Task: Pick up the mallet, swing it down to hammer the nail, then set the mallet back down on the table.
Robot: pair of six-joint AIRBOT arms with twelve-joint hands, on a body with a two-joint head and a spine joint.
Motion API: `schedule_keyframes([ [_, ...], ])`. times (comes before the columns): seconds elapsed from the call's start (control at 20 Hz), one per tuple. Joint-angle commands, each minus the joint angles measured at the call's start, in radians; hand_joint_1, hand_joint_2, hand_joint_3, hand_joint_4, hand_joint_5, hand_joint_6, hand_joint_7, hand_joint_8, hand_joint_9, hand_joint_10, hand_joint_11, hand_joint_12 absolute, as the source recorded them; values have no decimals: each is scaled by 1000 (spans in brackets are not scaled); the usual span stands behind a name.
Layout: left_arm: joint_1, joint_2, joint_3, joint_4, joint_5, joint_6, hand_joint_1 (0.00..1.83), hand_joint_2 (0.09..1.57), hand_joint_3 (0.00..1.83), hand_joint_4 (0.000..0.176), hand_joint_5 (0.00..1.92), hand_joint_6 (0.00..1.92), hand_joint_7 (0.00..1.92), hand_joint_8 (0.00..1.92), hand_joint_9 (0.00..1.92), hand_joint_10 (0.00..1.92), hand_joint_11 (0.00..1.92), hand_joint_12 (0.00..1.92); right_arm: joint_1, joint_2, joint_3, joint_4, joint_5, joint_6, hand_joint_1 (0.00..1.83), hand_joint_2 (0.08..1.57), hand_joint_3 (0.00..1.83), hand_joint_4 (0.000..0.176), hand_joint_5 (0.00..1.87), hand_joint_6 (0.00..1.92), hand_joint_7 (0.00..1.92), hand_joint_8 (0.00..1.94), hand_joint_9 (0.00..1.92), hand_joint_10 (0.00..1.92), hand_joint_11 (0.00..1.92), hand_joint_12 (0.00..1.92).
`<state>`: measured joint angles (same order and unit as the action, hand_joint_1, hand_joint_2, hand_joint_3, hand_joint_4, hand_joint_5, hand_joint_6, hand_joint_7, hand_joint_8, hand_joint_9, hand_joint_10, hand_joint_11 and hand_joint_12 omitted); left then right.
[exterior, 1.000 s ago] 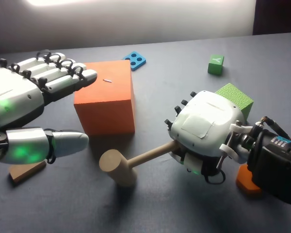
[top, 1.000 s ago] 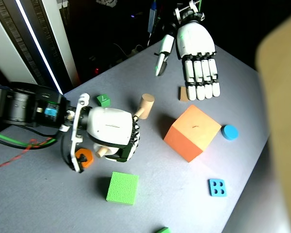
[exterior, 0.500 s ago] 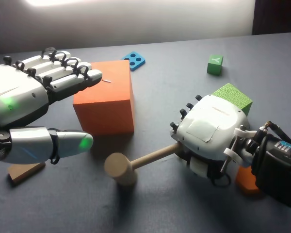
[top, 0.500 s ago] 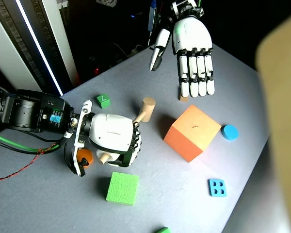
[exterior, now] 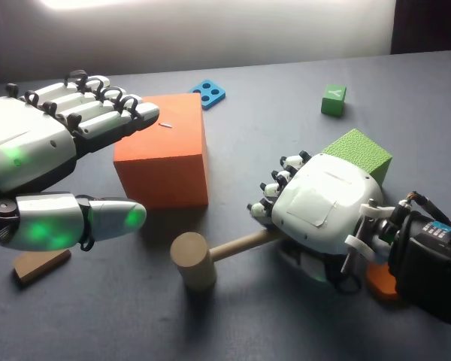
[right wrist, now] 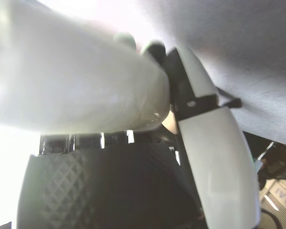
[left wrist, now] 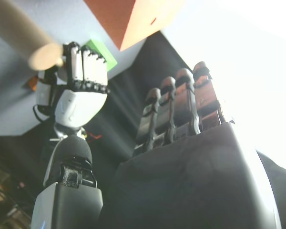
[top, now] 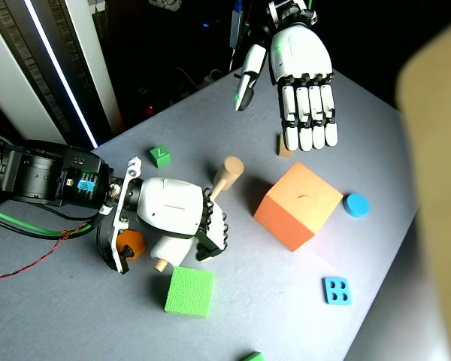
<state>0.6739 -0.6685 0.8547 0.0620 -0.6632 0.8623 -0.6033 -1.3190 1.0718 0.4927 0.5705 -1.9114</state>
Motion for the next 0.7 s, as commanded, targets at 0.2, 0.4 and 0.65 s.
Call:
schedule_keyframes([
  [0.2, -12, 13, -4, -8, -108, -1, 0, 1251, 0, 0, 55, 10, 85, 10, 61, 12, 14, 7, 8, 14, -25, -36, 101, -14, 724, 1211, 0, 0, 797, 39, 869, 85, 791, 199, 501, 843],
  [0.4, -12, 13, -6, -8, -104, -1, 0, 1254, 0, 0, 41, 1, 71, 2, 43, 2, 0, 0, 24, 34, -46, -36, 115, -13, 644, 1225, 0, 0, 706, 0, 781, 0, 751, 6, 391, 763],
  [0.65, -16, 13, -5, -8, -103, -1, 0, 1251, 0, 0, 33, 1, 55, 0, 35, 0, 0, 0, 86, 123, -117, 58, 73, 3, 584, 1210, 0, 0, 430, 0, 463, 0, 432, 0, 107, 724],
])
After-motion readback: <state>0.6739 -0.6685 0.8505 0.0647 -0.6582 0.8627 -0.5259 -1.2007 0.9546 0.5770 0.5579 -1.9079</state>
